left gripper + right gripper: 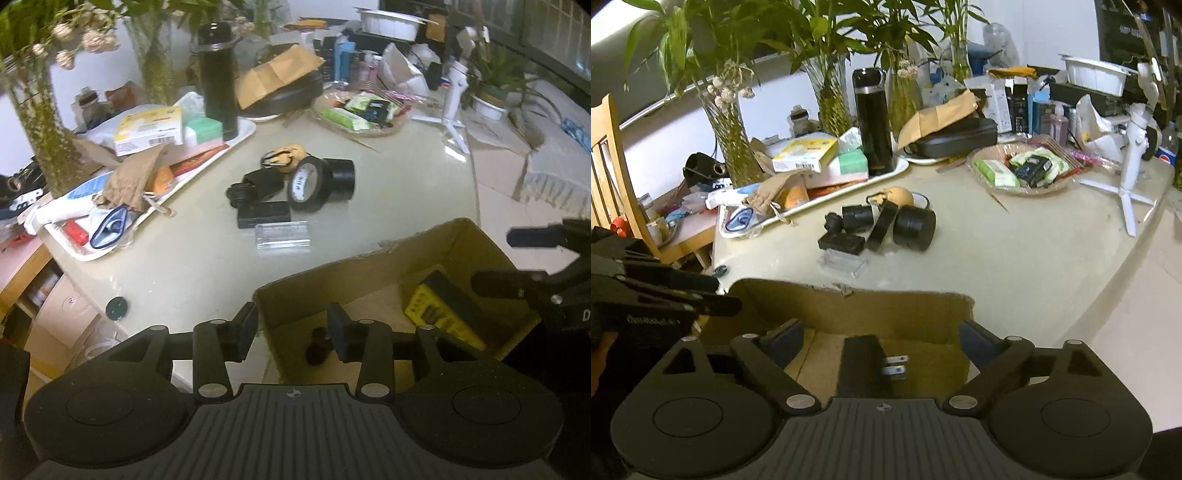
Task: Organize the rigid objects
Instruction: 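Open the right tool over the box while the left tool releases the knob into it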
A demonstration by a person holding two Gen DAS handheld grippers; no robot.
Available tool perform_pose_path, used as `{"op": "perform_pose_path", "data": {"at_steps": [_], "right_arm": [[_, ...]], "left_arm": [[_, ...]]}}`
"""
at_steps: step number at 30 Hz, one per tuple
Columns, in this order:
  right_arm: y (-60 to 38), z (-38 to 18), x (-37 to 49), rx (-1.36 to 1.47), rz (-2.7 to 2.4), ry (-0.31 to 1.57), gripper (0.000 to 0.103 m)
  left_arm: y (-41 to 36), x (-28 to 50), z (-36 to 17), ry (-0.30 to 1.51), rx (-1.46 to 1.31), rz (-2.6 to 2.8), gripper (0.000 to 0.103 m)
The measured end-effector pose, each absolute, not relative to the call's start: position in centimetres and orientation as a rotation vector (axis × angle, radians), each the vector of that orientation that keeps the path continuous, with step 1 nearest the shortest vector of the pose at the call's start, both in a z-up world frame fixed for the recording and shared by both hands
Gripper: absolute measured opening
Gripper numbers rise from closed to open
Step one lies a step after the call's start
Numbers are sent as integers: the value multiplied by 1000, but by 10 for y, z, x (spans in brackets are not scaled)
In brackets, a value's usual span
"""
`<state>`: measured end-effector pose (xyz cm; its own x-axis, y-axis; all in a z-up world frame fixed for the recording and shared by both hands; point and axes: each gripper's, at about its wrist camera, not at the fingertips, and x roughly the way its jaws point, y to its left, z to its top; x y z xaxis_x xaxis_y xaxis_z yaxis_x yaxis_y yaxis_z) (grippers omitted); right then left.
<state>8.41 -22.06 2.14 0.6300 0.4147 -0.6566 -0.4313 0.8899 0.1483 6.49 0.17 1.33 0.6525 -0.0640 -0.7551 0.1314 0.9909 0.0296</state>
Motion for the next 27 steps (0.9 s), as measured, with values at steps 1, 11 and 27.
{"op": "perform_pose_path", "data": {"at_steps": [1, 11, 27], "right_arm": [[-221, 19, 85, -24, 477, 756, 92], [-229, 10, 86, 65, 466, 811, 98], [-231, 1, 78, 107, 495, 909, 99]], "left_arm": [[4, 64, 13, 847, 74, -103, 41], [28, 56, 5, 797, -63, -37, 41], [30, 54, 4, 784, -84, -35, 41]]}}
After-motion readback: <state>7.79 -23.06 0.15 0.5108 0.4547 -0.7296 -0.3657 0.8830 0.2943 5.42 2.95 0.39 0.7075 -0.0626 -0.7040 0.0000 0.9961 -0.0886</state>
